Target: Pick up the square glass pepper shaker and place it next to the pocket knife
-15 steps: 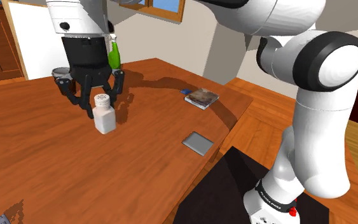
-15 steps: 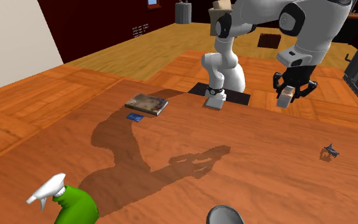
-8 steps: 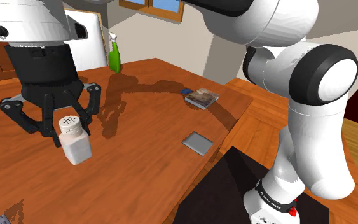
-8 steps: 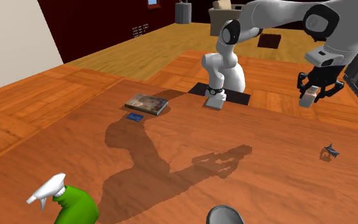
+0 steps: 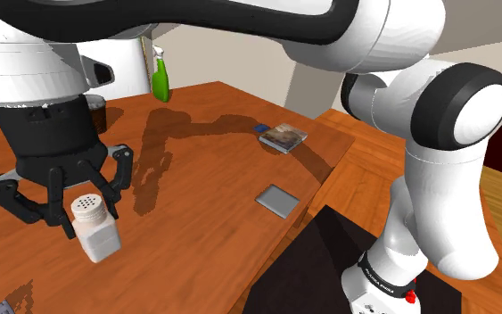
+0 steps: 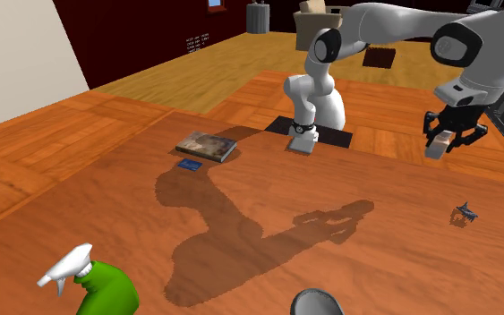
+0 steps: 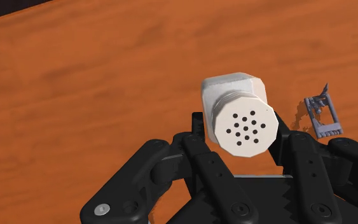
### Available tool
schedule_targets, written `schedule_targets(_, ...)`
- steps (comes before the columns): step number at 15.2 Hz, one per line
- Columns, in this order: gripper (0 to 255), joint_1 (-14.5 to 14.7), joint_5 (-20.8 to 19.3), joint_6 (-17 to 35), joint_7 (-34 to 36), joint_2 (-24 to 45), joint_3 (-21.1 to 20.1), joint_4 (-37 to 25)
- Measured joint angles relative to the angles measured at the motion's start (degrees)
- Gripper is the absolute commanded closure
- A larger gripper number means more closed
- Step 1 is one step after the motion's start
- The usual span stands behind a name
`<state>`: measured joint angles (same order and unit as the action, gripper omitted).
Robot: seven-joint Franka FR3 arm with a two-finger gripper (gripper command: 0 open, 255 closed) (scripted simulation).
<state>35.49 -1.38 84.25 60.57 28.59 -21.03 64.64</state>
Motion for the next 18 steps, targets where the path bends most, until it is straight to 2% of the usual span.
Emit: schedule_targets(18, 255, -1.43, 0.33, 14.44, -1.22, -1.24, 0.27, 15.80)
